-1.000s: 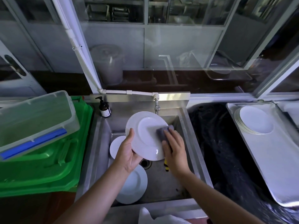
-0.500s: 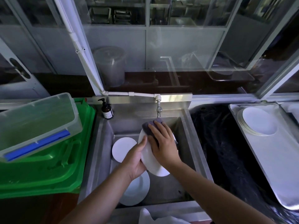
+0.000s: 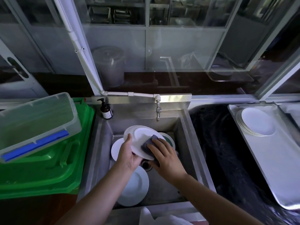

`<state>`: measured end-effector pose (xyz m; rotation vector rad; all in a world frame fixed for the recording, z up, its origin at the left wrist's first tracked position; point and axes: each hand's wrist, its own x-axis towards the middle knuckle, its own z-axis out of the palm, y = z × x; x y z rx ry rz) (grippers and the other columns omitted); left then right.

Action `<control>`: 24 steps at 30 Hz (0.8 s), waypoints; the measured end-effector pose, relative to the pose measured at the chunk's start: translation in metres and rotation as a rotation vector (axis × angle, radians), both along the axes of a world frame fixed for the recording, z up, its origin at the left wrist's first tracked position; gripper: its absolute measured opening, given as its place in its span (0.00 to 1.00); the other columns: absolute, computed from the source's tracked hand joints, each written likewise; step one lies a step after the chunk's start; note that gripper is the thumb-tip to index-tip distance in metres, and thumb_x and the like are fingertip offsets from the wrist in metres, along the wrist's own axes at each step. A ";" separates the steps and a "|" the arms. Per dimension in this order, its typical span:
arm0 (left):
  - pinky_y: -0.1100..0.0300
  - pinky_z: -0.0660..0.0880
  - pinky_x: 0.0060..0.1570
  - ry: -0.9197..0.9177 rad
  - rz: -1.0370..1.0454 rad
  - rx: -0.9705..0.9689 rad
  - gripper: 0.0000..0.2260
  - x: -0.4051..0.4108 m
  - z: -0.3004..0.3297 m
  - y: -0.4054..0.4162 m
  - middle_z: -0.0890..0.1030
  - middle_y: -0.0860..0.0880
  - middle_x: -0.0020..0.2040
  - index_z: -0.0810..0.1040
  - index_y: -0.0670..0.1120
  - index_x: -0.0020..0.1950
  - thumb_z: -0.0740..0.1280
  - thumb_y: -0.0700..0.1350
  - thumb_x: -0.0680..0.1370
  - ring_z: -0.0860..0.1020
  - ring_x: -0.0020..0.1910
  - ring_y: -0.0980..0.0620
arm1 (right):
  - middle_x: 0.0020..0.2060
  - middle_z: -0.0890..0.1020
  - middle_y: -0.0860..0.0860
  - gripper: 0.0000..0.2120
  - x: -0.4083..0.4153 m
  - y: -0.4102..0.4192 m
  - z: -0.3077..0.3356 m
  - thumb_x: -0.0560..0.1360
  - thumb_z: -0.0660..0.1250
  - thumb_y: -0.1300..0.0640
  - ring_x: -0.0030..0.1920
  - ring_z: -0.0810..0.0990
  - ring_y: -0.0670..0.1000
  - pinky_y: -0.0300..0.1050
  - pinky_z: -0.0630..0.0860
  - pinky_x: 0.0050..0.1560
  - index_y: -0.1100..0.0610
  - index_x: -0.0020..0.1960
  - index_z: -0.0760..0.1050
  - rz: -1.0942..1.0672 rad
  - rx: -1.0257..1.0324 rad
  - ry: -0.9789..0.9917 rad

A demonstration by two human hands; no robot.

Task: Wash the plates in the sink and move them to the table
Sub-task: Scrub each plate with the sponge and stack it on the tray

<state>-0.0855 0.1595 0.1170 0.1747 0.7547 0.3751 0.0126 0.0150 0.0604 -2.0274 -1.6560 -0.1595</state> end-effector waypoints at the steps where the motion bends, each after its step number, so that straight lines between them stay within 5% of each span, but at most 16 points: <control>1: 0.45 0.83 0.42 0.005 0.014 -0.017 0.28 0.001 0.000 -0.001 0.84 0.31 0.50 0.75 0.33 0.63 0.54 0.58 0.85 0.85 0.46 0.37 | 0.70 0.75 0.55 0.28 0.003 0.003 0.000 0.74 0.72 0.55 0.70 0.72 0.61 0.62 0.74 0.64 0.54 0.72 0.71 -0.009 0.024 -0.040; 3: 0.44 0.82 0.31 0.052 0.030 -0.057 0.26 0.004 -0.009 0.003 0.84 0.32 0.48 0.73 0.32 0.65 0.55 0.56 0.86 0.83 0.48 0.35 | 0.65 0.78 0.55 0.25 0.006 0.008 0.004 0.73 0.71 0.60 0.65 0.76 0.61 0.60 0.74 0.62 0.55 0.69 0.74 -0.023 0.039 -0.097; 6: 0.39 0.83 0.41 0.170 -0.027 -0.048 0.23 0.006 -0.027 0.017 0.80 0.32 0.57 0.69 0.33 0.72 0.58 0.49 0.85 0.80 0.52 0.35 | 0.61 0.79 0.52 0.25 0.015 0.013 0.011 0.71 0.71 0.60 0.60 0.78 0.60 0.55 0.76 0.54 0.53 0.68 0.74 -0.035 -0.028 -0.116; 9: 0.45 0.77 0.46 0.389 -0.249 0.098 0.16 0.004 -0.031 0.014 0.77 0.39 0.46 0.74 0.39 0.65 0.65 0.50 0.83 0.80 0.38 0.41 | 0.60 0.79 0.50 0.26 0.028 0.016 0.020 0.69 0.69 0.60 0.55 0.79 0.59 0.53 0.78 0.48 0.51 0.67 0.73 -0.009 -0.130 -0.085; 10: 0.47 0.75 0.45 0.529 -0.349 0.229 0.17 0.002 -0.034 0.013 0.75 0.42 0.48 0.73 0.43 0.66 0.66 0.53 0.82 0.79 0.40 0.42 | 0.59 0.80 0.50 0.28 0.031 0.017 0.023 0.67 0.69 0.60 0.55 0.80 0.59 0.53 0.78 0.47 0.51 0.66 0.72 0.015 -0.168 -0.079; 12: 0.50 0.75 0.58 0.791 -0.517 0.638 0.27 -0.004 -0.043 0.010 0.76 0.45 0.64 0.65 0.49 0.78 0.65 0.57 0.82 0.77 0.61 0.40 | 0.58 0.81 0.50 0.31 0.036 0.016 0.027 0.64 0.73 0.63 0.53 0.81 0.59 0.52 0.80 0.47 0.51 0.66 0.72 0.072 -0.235 -0.066; 14: 0.57 0.70 0.63 0.690 -0.602 1.037 0.22 -0.012 -0.058 0.013 0.77 0.50 0.70 0.72 0.54 0.75 0.62 0.60 0.82 0.74 0.69 0.46 | 0.57 0.81 0.52 0.31 0.045 0.015 0.029 0.64 0.74 0.65 0.53 0.81 0.60 0.55 0.81 0.49 0.53 0.66 0.74 0.113 -0.286 -0.031; 17: 0.64 0.73 0.53 0.496 -0.787 1.353 0.23 -0.023 -0.064 0.015 0.84 0.57 0.53 0.80 0.57 0.63 0.59 0.68 0.77 0.80 0.56 0.55 | 0.58 0.81 0.54 0.27 0.063 0.016 0.034 0.69 0.69 0.64 0.54 0.80 0.61 0.57 0.80 0.55 0.55 0.68 0.75 0.152 -0.332 -0.011; 20: 0.59 0.76 0.52 0.488 -0.810 1.671 0.27 -0.022 -0.063 0.014 0.83 0.55 0.53 0.78 0.52 0.64 0.60 0.69 0.77 0.80 0.52 0.55 | 0.60 0.80 0.55 0.25 0.067 0.019 0.043 0.72 0.66 0.62 0.56 0.79 0.61 0.56 0.78 0.56 0.55 0.69 0.74 0.183 -0.344 0.054; 24: 0.61 0.73 0.48 0.529 -0.696 1.606 0.13 -0.012 -0.053 0.013 0.83 0.54 0.47 0.81 0.50 0.57 0.63 0.57 0.83 0.79 0.47 0.53 | 0.61 0.80 0.55 0.23 0.071 0.022 0.057 0.77 0.69 0.60 0.57 0.79 0.57 0.52 0.78 0.57 0.54 0.71 0.73 0.119 -0.300 0.151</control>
